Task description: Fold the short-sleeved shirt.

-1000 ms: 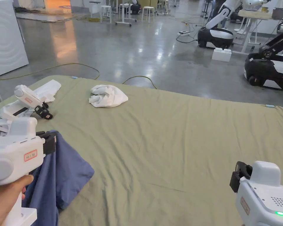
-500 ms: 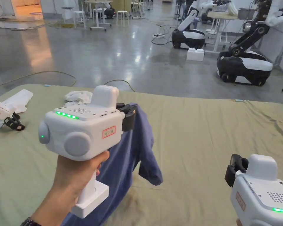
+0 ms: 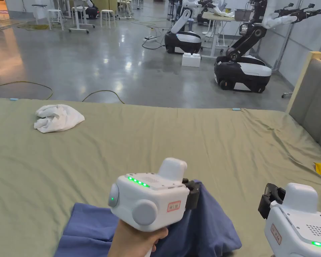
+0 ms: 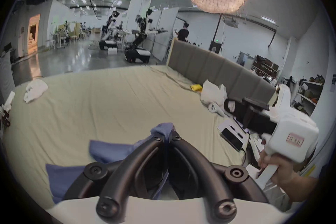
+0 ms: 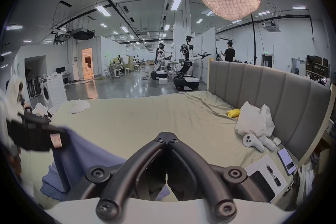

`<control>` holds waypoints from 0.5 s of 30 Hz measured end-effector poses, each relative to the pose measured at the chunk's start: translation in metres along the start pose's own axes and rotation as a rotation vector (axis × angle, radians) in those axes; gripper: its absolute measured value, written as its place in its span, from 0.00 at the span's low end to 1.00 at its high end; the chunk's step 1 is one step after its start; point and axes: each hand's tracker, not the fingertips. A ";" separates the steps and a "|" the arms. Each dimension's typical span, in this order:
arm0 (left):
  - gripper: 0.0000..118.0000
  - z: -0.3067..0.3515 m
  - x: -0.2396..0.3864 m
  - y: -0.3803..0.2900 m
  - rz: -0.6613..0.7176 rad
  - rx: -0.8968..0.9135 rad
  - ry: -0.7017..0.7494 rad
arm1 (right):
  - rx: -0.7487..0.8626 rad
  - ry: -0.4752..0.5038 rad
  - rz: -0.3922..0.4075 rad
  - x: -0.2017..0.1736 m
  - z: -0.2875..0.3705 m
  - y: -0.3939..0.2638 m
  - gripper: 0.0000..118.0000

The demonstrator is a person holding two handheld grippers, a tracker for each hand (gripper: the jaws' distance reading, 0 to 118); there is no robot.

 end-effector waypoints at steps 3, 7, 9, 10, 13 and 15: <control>0.59 -0.003 -0.006 -0.021 0.028 -0.009 -0.004 | -0.020 -0.006 -0.011 0.004 -0.003 -0.006 0.00; 0.65 0.014 -0.019 -0.027 0.057 0.012 0.093 | -0.038 0.008 -0.004 -0.002 -0.003 -0.008 0.00; 0.65 0.026 -0.009 -0.017 0.048 0.064 0.151 | -0.035 0.025 0.004 -0.009 -0.001 -0.008 0.00; 0.65 0.035 -0.014 -0.017 0.045 0.101 0.177 | -0.031 0.032 0.009 -0.013 0.000 -0.007 0.00; 0.65 0.064 -0.030 -0.015 0.047 0.175 0.302 | -0.011 0.063 0.026 -0.029 0.002 -0.002 0.00; 0.65 0.081 -0.043 -0.017 0.058 0.208 0.381 | 0.006 0.078 0.041 -0.041 0.003 0.001 0.00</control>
